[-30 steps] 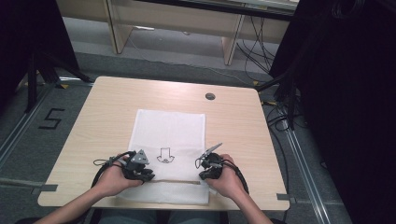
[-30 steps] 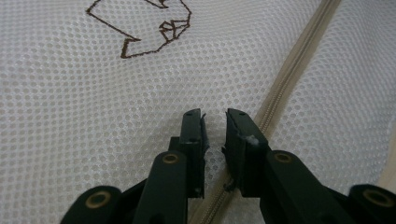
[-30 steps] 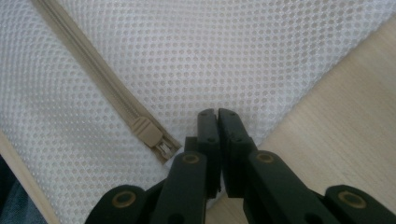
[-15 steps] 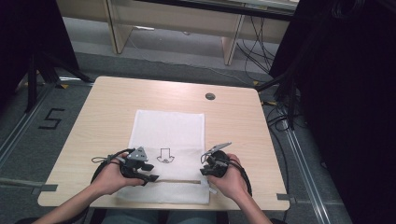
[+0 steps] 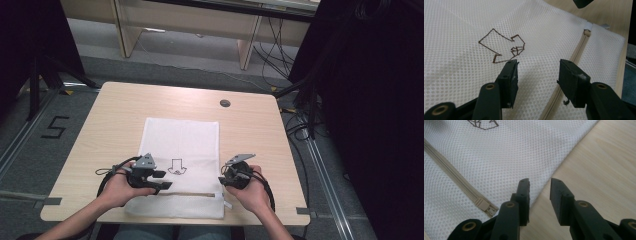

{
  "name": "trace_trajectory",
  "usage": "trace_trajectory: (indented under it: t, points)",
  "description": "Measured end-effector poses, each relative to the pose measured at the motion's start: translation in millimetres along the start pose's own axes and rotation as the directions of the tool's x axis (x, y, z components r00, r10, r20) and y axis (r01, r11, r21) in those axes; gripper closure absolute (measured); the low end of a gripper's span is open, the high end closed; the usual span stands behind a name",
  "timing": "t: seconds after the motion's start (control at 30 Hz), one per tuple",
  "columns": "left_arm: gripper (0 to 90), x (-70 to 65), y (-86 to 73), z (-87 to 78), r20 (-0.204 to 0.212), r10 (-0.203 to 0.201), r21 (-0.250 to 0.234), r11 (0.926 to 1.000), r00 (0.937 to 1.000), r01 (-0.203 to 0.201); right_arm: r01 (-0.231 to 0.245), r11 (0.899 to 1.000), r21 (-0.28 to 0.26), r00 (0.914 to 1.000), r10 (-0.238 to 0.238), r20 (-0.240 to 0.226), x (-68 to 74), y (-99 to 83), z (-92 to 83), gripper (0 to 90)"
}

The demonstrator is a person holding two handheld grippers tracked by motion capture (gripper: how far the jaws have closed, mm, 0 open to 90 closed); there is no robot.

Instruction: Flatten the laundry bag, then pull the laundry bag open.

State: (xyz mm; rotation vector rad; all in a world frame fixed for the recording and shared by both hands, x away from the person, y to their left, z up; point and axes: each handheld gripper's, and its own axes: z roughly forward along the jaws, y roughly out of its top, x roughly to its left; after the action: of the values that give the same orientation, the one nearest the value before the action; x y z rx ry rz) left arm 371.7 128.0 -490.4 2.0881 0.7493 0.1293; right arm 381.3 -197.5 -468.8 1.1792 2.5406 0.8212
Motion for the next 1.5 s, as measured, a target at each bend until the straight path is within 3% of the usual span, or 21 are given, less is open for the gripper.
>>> trace_trajectory:
  t: [0.1,0.13,0.2,0.4,0.43,0.5,0.63,0.67,0.73,0.77,0.83,0.9,0.93,1.13,1.17,1.27,1.37,1.4,1.47,1.5]
  points:
    - [52.7,-0.4,-1.1,-1.1,0.004,-0.008,-0.009,0.9999,1.0,0.008,0.012,1.0,0.002,0.9999,-0.012,0.003,1.2,1.2,-1.8,73.4]
    - [53.7,-1.0,-1.5,-1.6,0.0,0.01,-0.004,0.9999,0.9999,-0.01,0.011,1.0,-0.013,0.9999,-0.011,0.006,1.3,0.8,-0.4,75.0]
    - [56.9,-2.9,-1.4,-1.6,0.002,0.016,-0.003,0.9999,0.9999,-0.016,0.011,1.0,0.028,0.9999,-0.011,0.002,1.8,1.5,-3.0,78.6]
    - [66.8,-9.4,4.1,0.1,0.018,0.046,-0.02,0.9988,0.9988,-0.046,0.007,0.999,0.045,0.9996,-0.006,-0.026,4.1,1.8,-5.0,85.4]
    - [68.1,-9.6,5.2,0.4,0.015,0.06,-0.01,0.9982,0.9981,-0.06,-0.01,0.998,0.058,0.9996,0.012,-0.027,5.9,1.6,-6.2,87.1]
    - [69.6,-11.6,6.5,2.2,0.02,0.07,-0.009,0.9975,0.9974,-0.069,0.005,0.998,0.059,0.9991,-0.003,-0.041,5.4,1.7,-7.0,90.0]
    - [72.4,-15.1,7.3,5.1,0.044,0.095,0.002,0.9955,0.9946,-0.095,-0.017,0.996,0.093,0.9986,0.021,-0.048,9.1,0.0,-10.4,90.0]
    - [73.2,-16.2,7.1,5.0,0.042,0.096,0.011,0.9952,0.9945,-0.097,-0.049,0.992,0.116,0.997,0.055,-0.054,12.1,-0.3,-11.9,90.0]
    - [73.5,-17.8,6.5,5.8,0.048,0.091,0.012,0.9957,0.9947,-0.092,-0.061,0.99,0.131,0.9955,0.07,-0.063,13.9,-0.2,-11.5,90.0]
    - [73.7,-17.5,7.2,5.7,0.052,0.11,0.013,0.9938,0.9926,-0.111,-0.068,0.988,0.136,0.9945,0.078,-0.07,14.6,0.3,-10.7,90.0]
    - [73.7,-18.5,7.8,6.9,0.058,0.107,0.004,0.9942,0.9926,-0.107,-0.107,0.983,0.148,0.9905,0.119,-0.07,16.8,1.9,-10.3,90.0]
    - [73.6,-17.8,10.4,6.7,0.05,0.138,0.005,0.9904,0.9892,-0.138,-0.093,0.988,0.126,0.992,0.103,-0.073,16.9,2.5,-8.0,90.0]
    - [73.5,-19.6,10.5,7.3,0.045,0.114,0.003,0.9935,0.9925,-0.114,-0.092,0.988,0.125,0.9917,0.102,-0.078,17.5,2.6,-7.3,90.0]
    - [71.8,-24.2,17.3,16.3,0.048,0.155,0.021,0.9876,0.9868,-0.156,-0.1,0.981,0.167,0.9888,0.117,-0.093,21.0,-1.7,-3.4,90.0]
    - [71.6,-26.2,18.7,19.2,0.056,0.163,0.019,0.9862,0.9849,-0.165,-0.116,0.977,0.179,0.9865,0.134,-0.094,21.9,-2.0,-4.3,90.0]
    - [70.8,-33.2,23.2,28.4,0.076,0.191,0.031,0.9806,0.9786,-0.194,-0.099,0.98,0.17,0.9901,0.114,-0.082,18.8,-4.4,-3.2,90.0]
    - [70.5,-41.9,26.4,38.3,0.103,0.221,0.044,0.973,0.9698,-0.227,-0.13,0.968,0.215,0.9862,0.148,-0.073,20.6,-7.5,-1.1,90.0]
    - [70.5,-43.1,27.2,40.0,0.108,0.232,0.052,0.9697,0.9667,-0.239,-0.105,0.973,0.205,0.988,0.126,-0.089,19.5,-9.0,0.8,90.0]
    - [70.3,-46.4,30.0,45.0,0.125,0.242,0.048,0.9673,0.9623,-0.249,-0.124,0.968,0.217,0.9864,0.144,-0.08,20.9,-10.2,1.7,90.0]
    - [70.1,-47.7,30.8,46.1,0.127,0.234,0.048,0.9693,0.964,-0.241,-0.122,0.969,0.216,0.9867,0.142,-0.08,20.8,-10.9,2.8,90.0]
